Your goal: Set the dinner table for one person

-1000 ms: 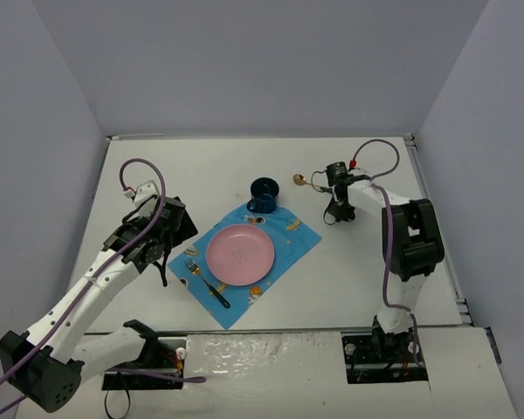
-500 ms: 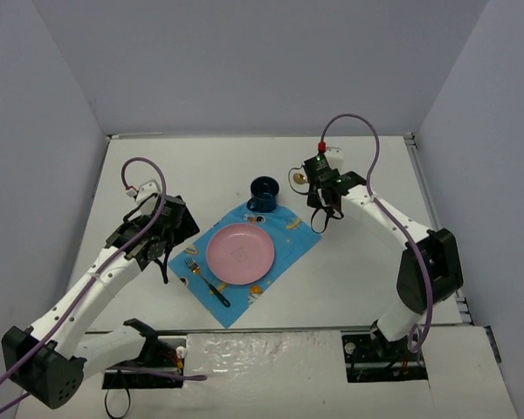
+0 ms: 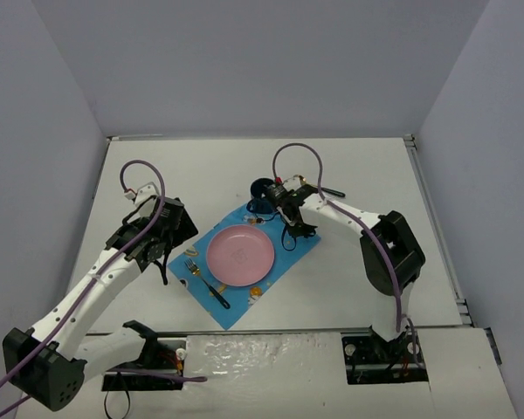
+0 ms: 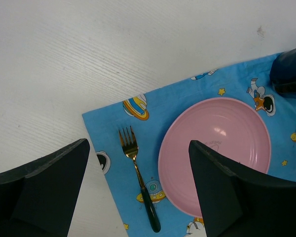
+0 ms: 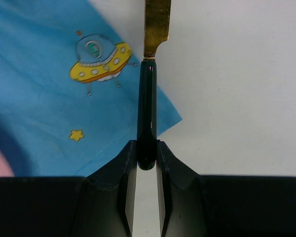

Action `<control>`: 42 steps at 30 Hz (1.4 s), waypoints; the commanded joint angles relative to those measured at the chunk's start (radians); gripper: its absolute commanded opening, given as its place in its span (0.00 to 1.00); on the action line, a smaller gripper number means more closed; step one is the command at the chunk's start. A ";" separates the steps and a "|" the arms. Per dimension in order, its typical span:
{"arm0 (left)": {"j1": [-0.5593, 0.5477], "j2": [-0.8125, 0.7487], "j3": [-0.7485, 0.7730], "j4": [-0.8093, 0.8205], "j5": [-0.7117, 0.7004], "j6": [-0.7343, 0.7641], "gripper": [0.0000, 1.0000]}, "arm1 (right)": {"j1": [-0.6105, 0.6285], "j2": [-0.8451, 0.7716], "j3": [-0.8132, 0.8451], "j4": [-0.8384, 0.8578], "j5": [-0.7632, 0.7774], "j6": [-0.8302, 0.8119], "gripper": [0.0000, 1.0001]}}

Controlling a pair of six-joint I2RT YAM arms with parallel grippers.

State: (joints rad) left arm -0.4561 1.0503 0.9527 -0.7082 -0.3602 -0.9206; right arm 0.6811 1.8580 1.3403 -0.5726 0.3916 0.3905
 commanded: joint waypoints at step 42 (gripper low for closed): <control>0.090 -0.026 -0.029 0.032 0.016 0.042 0.79 | 0.245 0.133 0.080 -0.138 0.280 -0.029 0.16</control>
State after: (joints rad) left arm -0.3763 1.0473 0.9024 -0.7042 -0.3397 -0.8932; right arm 0.9302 2.0312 1.3813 -0.6861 0.6005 0.3391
